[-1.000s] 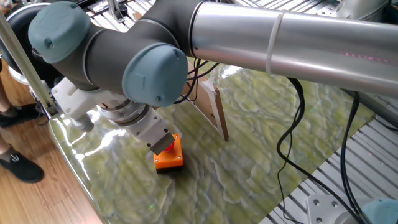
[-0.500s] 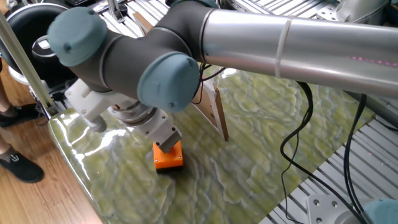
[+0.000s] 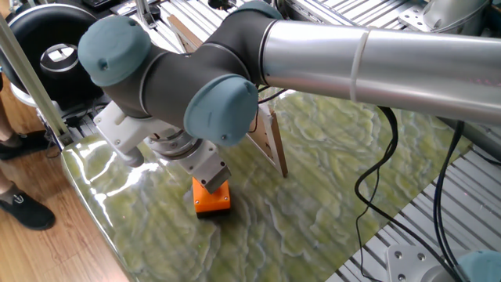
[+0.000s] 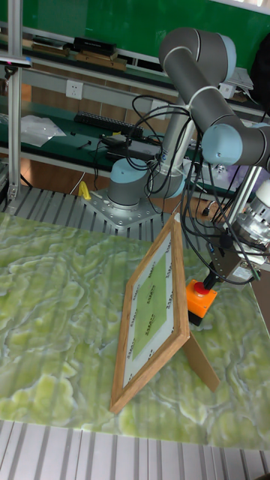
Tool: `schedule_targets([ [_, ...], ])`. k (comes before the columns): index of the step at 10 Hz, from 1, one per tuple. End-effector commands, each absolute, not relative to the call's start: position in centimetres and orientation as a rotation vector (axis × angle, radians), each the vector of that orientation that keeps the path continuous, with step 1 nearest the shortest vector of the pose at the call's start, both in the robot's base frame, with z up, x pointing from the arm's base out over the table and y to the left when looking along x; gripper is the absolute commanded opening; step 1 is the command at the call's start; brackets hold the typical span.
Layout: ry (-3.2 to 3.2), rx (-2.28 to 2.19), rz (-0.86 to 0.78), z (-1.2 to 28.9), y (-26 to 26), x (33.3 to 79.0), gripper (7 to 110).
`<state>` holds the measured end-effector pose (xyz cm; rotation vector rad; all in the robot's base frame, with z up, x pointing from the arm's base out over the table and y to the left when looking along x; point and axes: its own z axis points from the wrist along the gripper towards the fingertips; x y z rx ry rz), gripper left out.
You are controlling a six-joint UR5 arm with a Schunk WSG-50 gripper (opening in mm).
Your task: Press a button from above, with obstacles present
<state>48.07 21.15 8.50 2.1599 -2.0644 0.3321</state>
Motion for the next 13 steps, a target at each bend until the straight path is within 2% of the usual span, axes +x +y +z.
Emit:
schedule_targets([
  [1,-2.074,2.163,0.293,7.8,21.4,47.8,7],
  [13,-2.097,2.112,0.283,7.0,21.2,46.2,7],
])
